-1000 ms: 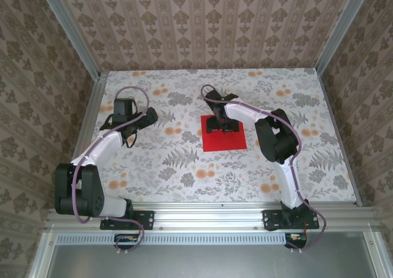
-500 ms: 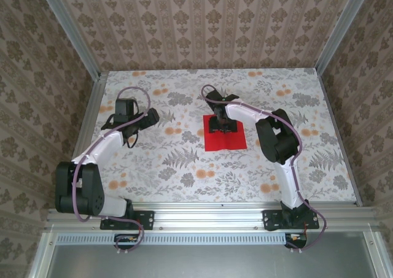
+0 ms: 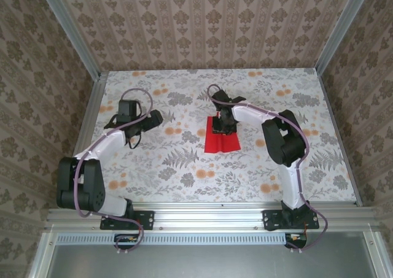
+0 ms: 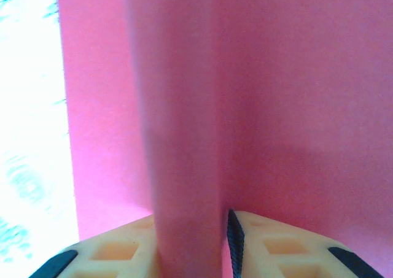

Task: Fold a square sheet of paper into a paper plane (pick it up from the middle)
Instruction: Fold the square sheet of paper in half at the center of the table.

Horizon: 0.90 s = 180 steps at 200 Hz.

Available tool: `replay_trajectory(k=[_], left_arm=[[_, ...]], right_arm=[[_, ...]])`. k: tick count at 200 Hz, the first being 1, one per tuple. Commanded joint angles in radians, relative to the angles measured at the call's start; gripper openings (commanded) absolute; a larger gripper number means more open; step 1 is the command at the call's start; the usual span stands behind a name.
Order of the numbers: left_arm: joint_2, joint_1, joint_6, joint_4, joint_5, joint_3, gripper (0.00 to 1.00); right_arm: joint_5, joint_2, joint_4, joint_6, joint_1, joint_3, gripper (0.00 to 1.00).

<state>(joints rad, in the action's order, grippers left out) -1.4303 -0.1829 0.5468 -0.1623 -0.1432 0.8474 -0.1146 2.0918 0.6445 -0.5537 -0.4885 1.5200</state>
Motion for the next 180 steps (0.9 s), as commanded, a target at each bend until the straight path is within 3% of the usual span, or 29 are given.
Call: replay_trajectory(k=[1, 58, 117, 180], left_arm=[[-0.019, -0.017, 0.034, 0.036, -0.046, -0.020, 1.00], [-0.050, -0.073, 0.098, 0.152, -0.144, -0.064, 0.98], [-0.149, -0.198, 0.115, 0.215, -0.180, -0.021, 0.86], [-0.210, -0.268, 0.139, 0.248, -0.171, 0.006, 0.81]], right_arm=[[-0.239, -0.098, -0.117, -0.060, 0.005, -0.050, 0.29], [-0.582, -0.238, -0.493, -0.228, 0.076, -0.257, 0.28], [-0.586, -0.144, -0.415, -0.108, 0.126, -0.292, 0.29], [-0.454, -0.055, -0.213, 0.048, 0.156, -0.240, 0.33]])
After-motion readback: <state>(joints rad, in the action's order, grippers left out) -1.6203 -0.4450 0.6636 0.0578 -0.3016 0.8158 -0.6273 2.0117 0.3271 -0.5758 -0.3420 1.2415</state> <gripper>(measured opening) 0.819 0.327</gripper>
